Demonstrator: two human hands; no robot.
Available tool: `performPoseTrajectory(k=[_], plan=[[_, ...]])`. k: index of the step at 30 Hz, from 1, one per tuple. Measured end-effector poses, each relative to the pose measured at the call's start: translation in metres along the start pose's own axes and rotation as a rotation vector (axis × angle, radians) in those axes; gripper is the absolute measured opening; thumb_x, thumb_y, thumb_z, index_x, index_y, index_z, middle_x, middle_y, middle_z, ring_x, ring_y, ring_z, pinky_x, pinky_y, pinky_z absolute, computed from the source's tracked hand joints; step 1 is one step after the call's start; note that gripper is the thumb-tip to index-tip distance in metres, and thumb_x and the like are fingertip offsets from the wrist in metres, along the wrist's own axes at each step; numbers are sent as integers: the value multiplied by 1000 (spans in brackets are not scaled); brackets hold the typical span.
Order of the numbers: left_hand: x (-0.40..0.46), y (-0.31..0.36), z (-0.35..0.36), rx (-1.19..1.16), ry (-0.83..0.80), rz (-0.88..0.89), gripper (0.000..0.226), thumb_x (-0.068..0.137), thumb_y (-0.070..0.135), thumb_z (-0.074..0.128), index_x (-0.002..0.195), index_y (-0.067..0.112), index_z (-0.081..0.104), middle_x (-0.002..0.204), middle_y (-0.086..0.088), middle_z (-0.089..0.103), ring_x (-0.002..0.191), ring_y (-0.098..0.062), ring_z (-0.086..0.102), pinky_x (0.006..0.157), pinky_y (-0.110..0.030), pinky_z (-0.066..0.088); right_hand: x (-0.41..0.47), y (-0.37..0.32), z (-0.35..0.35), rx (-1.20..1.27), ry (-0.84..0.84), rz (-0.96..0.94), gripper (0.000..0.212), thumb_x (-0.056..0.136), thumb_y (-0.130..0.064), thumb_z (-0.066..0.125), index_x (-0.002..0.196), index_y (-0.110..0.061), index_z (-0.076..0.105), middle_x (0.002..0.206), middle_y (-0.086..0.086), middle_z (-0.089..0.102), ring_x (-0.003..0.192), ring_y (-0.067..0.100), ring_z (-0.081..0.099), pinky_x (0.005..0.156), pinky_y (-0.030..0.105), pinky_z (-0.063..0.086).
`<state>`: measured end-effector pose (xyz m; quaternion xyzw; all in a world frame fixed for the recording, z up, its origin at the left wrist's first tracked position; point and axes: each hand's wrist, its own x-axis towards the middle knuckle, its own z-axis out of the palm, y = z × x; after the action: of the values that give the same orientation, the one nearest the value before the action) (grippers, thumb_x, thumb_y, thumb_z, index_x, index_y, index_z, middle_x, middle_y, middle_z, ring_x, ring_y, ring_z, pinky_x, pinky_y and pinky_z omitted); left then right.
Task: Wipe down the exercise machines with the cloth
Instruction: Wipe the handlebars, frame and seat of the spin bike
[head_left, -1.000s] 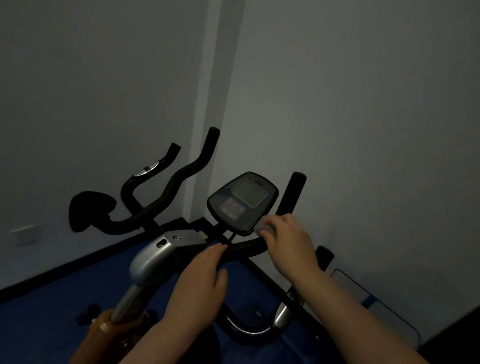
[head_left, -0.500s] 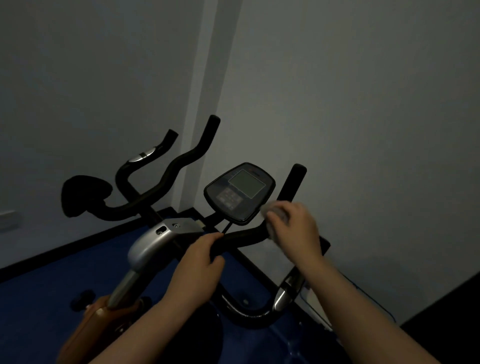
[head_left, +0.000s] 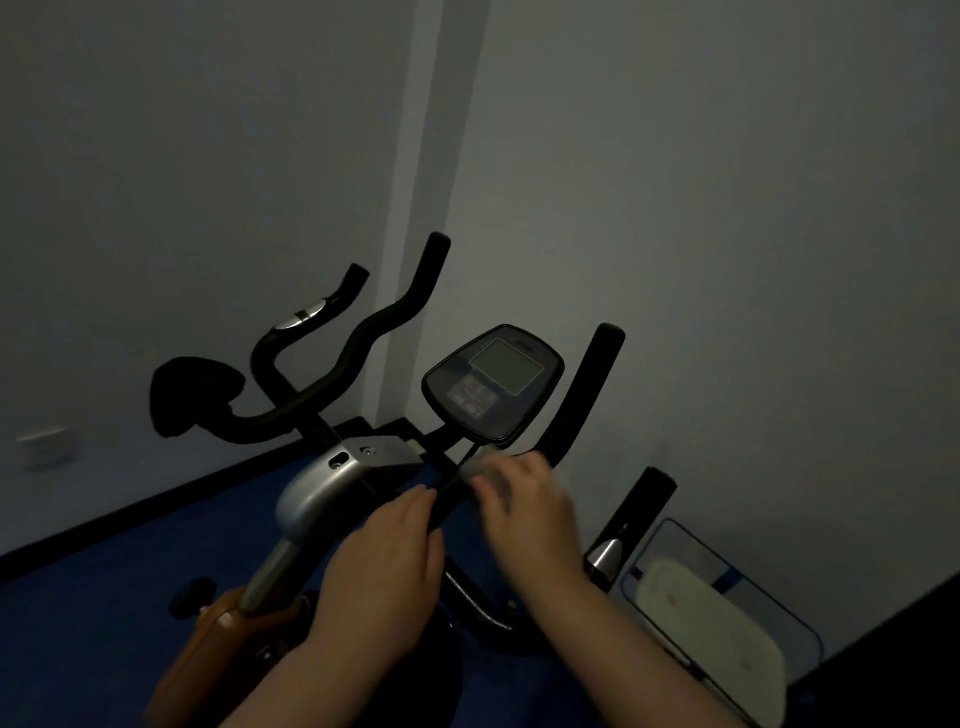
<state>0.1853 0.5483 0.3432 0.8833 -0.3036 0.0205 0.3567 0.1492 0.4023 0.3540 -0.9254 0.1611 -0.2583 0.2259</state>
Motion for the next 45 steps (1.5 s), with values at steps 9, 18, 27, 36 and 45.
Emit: performPoseTrajectory(k=[9, 18, 27, 36, 45], plan=[[-28, -30, 16, -240, 222, -170, 29, 97, 27, 43, 121, 33, 59, 105, 22, 57, 97, 2, 51, 77, -21, 42, 11, 6, -6, -22, 168, 63, 17, 95, -26, 58, 106, -23, 70, 100, -5, 51, 83, 11, 55, 63, 8, 32], [-38, -35, 22, -469, 316, -232, 25, 97, 19, 44, 108, 33, 62, 100, 23, 59, 96, 12, 53, 75, -9, 38, 25, -11, -14, -107, 109, -12, 18, 96, -30, 56, 107, -26, 70, 97, -9, 45, 82, 12, 53, 66, 24, 36], [-43, -38, 25, -523, 360, -219, 26, 98, 14, 44, 106, 29, 63, 99, 19, 60, 95, 15, 52, 74, 1, 36, 35, -15, -15, -96, 75, -78, 18, 95, -34, 56, 104, -30, 70, 99, -6, 53, 84, 13, 55, 67, 28, 45], [-46, -41, 28, -561, 399, -224, 24, 99, 14, 44, 104, 28, 63, 97, 19, 60, 94, 14, 53, 73, 0, 37, 27, -23, -2, -106, -146, -198, 17, 93, -36, 59, 105, -34, 70, 98, -11, 53, 86, 9, 53, 71, 25, 43], [-48, -41, 28, -633, 415, -278, 15, 99, 22, 42, 105, 28, 55, 94, 11, 60, 88, 4, 56, 74, -26, 46, 30, -19, -11, 24, -231, -252, 15, 91, -30, 64, 104, -34, 71, 95, -9, 57, 85, 4, 53, 72, 23, 42]])
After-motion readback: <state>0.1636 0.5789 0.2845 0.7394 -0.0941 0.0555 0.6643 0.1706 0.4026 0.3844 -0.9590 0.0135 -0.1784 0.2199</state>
